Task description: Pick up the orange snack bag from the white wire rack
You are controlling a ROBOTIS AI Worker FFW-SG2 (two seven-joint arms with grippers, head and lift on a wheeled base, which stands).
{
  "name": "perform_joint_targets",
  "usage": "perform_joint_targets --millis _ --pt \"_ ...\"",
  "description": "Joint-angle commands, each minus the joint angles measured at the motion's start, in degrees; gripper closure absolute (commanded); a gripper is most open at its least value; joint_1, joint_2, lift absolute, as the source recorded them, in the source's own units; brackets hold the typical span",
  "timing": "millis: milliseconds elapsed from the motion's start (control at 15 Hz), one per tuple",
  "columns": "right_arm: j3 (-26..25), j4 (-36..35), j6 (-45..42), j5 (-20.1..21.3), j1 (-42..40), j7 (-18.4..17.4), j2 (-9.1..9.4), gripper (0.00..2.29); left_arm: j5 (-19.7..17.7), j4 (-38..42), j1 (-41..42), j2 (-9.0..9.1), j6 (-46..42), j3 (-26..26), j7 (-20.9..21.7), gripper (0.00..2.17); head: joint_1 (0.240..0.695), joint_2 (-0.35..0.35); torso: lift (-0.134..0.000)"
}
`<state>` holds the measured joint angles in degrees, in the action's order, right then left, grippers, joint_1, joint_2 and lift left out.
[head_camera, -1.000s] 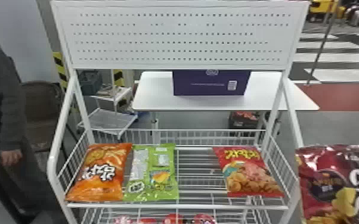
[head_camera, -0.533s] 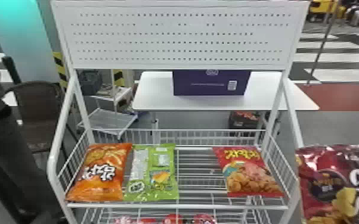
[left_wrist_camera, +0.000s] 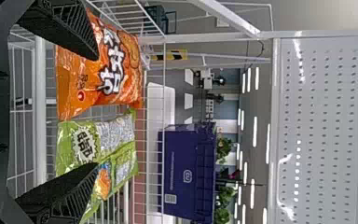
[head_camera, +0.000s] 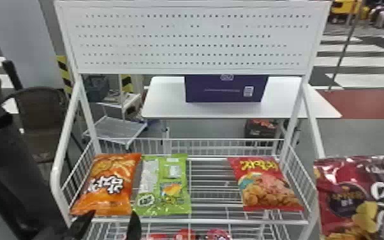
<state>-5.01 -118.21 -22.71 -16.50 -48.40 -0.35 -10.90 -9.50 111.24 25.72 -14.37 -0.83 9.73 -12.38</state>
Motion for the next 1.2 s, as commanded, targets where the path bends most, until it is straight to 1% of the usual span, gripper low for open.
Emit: perform_joint_targets --millis 0,67,200,333,600,733,800,867,933,1000,1067,1133 --pt "0.0 0.0 0.0 0.06 -0.21 0.0 0.09 2.1 -0.08 -4.28 -6.91 0.57 4.66 0.03 0.17 0.08 0.499 0.0 0.0" --pt "0.0 0.0 0.0 0.06 -0.29 0.0 0.09 2.1 -0.78 -6.74 -9.9 0.57 5.89 -0.15 0.25 0.08 0.499 0.0 0.0" --pt "0.09 -0.09 -0.53 0.24 -0.47 0.0 0.18 2.1 -1.05 -11.75 -15.17 0.57 10.29 -0.5 0.6 0.08 0.499 0.0 0.0" --pt "0.09 -0.18 -1.05 0.33 -0.64 0.0 0.09 2.1 -1.14 -15.26 -18.51 0.57 11.52 -0.68 1.92 0.08 0.499 0.0 0.0" --pt "0.0 -0.18 -1.05 0.33 -0.64 0.0 0.09 2.1 -2.19 -18.6 -21.15 0.49 12.22 -1.38 2.01 0.09 0.499 0.0 0.0" --pt "0.09 -0.18 -1.05 0.33 -0.56 0.0 0.0 2.1 -2.19 -19.92 -22.12 0.57 13.63 -1.64 2.1 0.26 0.499 0.0 0.0" --pt "0.0 -0.18 -1.05 0.33 -0.56 0.0 0.0 2.1 -2.37 -19.92 -22.12 0.49 14.16 -1.82 2.45 0.45 0.499 0.0 0.0" --pt "0.0 -0.18 -1.05 0.33 -0.47 0.0 0.09 2.1 -2.8 -19.92 -22.03 0.57 15.39 -2.52 3.51 0.87 0.499 0.0 0.0" --pt "0.0 -0.18 -1.05 0.41 -0.47 0.0 0.09 2.1 -2.98 -19.92 -21.77 0.57 15.39 -2.61 2.89 1.45 0.499 0.0 0.0" --pt "0.09 -0.18 -1.05 0.41 -0.47 0.0 0.09 2.1 -2.37 -19.75 -21.5 0.57 15.04 -2.08 1.4 1.92 0.499 0.0 0.0" --pt "0.0 -0.18 -1.05 0.33 -0.47 0.0 0.09 2.1 -1.75 -19.57 -21.06 0.57 14.86 -1.64 0.87 1.98 0.499 0.0 0.0" --pt "-0.09 -0.27 -1.05 0.33 -0.47 0.0 0.0 2.1 -1.75 -19.04 -20.54 0.57 13.98 -1.64 0.78 1.98 0.499 0.0 0.0"
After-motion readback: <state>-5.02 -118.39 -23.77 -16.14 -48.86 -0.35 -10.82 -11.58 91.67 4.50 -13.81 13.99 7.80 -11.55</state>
